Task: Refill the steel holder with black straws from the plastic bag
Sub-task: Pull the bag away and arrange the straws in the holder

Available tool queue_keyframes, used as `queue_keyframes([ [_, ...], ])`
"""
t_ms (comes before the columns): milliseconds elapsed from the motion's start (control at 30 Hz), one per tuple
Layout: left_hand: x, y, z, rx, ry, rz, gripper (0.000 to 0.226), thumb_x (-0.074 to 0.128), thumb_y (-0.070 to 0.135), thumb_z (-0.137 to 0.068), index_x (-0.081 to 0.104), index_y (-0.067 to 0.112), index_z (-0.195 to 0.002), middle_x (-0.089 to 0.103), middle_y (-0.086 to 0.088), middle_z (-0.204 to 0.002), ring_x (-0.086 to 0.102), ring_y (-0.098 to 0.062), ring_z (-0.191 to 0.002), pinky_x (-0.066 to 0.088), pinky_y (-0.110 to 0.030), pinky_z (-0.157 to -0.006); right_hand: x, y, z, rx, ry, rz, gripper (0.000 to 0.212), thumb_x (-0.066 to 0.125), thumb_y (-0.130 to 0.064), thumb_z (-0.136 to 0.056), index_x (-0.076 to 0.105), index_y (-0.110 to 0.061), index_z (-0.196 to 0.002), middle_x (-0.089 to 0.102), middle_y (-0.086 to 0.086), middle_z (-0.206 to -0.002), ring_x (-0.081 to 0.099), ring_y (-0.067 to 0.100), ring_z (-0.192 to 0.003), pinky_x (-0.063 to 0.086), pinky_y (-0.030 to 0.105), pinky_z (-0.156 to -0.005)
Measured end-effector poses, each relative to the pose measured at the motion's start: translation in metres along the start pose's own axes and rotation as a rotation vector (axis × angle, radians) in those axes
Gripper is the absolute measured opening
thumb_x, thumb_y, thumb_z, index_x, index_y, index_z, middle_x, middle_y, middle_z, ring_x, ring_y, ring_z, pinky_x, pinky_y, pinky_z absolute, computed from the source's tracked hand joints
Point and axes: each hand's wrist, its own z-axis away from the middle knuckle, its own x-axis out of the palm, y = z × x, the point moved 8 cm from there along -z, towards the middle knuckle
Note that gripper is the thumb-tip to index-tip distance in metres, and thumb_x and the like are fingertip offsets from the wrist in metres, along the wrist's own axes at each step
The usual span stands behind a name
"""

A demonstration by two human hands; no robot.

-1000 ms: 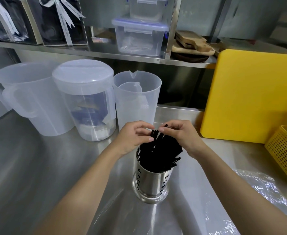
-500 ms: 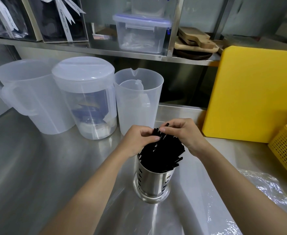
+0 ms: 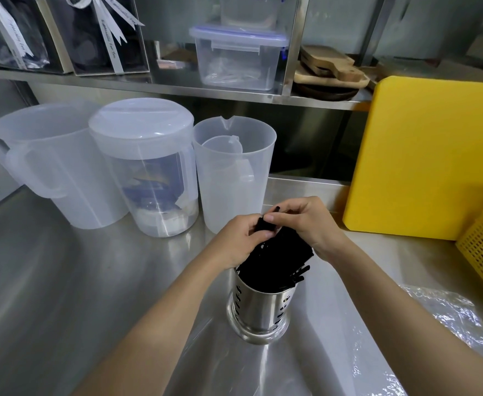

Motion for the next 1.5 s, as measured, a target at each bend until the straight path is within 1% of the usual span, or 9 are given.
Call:
queue_keyframes([
  [333,-0.003,0.001,0.004,0.005,0.056,0.035,0.020,0.054,0.031,-0.080,0.063,0.014,-0.086,0.067,-0.012,-0.083,0.059,-0.019,-0.078,0.047,-0.052,-0.084,-0.003,0.001,0.002,-0.019,-0.025,-0.002,0.017,0.066,0.001,-0.078,0.069,0.005,-0.094,0.069,0.005,-0.075,0.067,0.006,-0.064,0.050,0.011,-0.060],
  [400,-0.006,0.005,0.005,0.025,0.077,0.055,0.007,0.057,0.023,-0.085,0.063,0.022,-0.084,0.070,-0.013,-0.087,0.064,-0.022,-0.083,0.047,-0.050,-0.087,-0.005,-0.003,0.003,-0.037,-0.019,-0.009,0.017,0.066,0.002,-0.077,0.068,0.005,-0.094,0.069,0.006,-0.076,0.067,0.005,-0.063,0.050,0.012,-0.060],
  [600,-0.020,0.026,0.006,0.077,0.147,0.221,0.016,0.055,0.008,-0.089,0.062,0.022,-0.086,0.072,-0.005,-0.084,0.071,-0.016,-0.082,0.054,-0.037,-0.088,-0.016,-0.013,0.005,-0.105,0.084,-0.041,0.015,0.066,-0.010,-0.081,0.069,-0.003,-0.094,0.067,0.003,-0.078,0.062,0.000,-0.065,0.049,0.012,-0.064],
  [833,-0.076,0.057,0.015,0.175,0.502,0.467,0.014,0.054,0.008,-0.090,0.059,0.018,-0.081,0.073,0.007,-0.068,0.071,-0.010,-0.071,0.057,-0.035,-0.079,-0.038,-0.016,0.012,-0.130,0.229,-0.128,0.015,0.055,-0.019,-0.090,0.068,-0.015,-0.084,0.066,-0.004,-0.070,0.059,0.006,-0.068,0.049,0.019,-0.065],
  [1000,-0.110,0.036,0.022,0.021,0.811,0.851,0.014,0.048,0.016,-0.095,0.061,0.013,-0.092,0.071,-0.003,-0.086,0.071,-0.014,-0.083,0.058,-0.035,-0.077,-0.044,-0.020,0.016,-0.104,0.347,-0.200,0.024,0.047,-0.031,-0.093,0.068,-0.019,-0.088,0.065,0.001,-0.083,0.060,0.015,-0.084,0.049,0.025,-0.075],
  [1167,-0.079,0.025,0.022,-0.111,0.785,1.204,0.012,0.043,0.009,-0.096,0.055,0.007,-0.096,0.065,-0.008,-0.087,0.066,-0.017,-0.080,0.056,-0.036,-0.075,-0.039,-0.018,0.021,-0.018,0.440,-0.372,0.035,0.046,-0.039,-0.093,0.069,-0.014,-0.088,0.067,0.003,-0.082,0.061,0.018,-0.084,0.049,0.032,-0.080],
  [1233,-0.059,0.027,0.022,-0.148,0.745,1.240,0.011,0.043,0.008,-0.096,0.054,0.006,-0.099,0.066,-0.010,-0.087,0.066,-0.018,-0.080,0.055,-0.039,-0.082,-0.033,-0.017,0.023,0.012,0.450,-0.411,0.036,0.048,-0.040,-0.092,0.070,-0.012,-0.084,0.066,0.002,-0.078,0.060,0.019,-0.080,0.050,0.035,-0.082],
  [1333,-0.034,0.032,0.022,-0.167,0.683,1.258,0.016,0.044,0.006,-0.095,0.051,0.005,-0.110,0.066,-0.012,-0.091,0.067,-0.020,-0.084,0.055,-0.036,-0.071,-0.030,-0.019,0.031,0.012,0.464,-0.422,0.032,0.050,-0.036,-0.092,0.068,-0.011,-0.079,0.063,0.002,-0.073,0.058,0.018,-0.074,0.051,0.031,-0.075],
  [1500,-0.021,0.033,0.022,-0.246,0.607,1.371,0.010,0.044,0.004,-0.095,0.053,0.001,-0.099,0.065,-0.014,-0.092,0.066,-0.022,-0.084,0.054,-0.036,-0.067,-0.046,-0.021,0.039,-0.030,0.461,-0.421,0.035,0.046,-0.037,-0.093,0.067,-0.012,-0.080,0.059,0.001,-0.070,0.056,0.013,-0.069,0.047,0.026,-0.071],
])
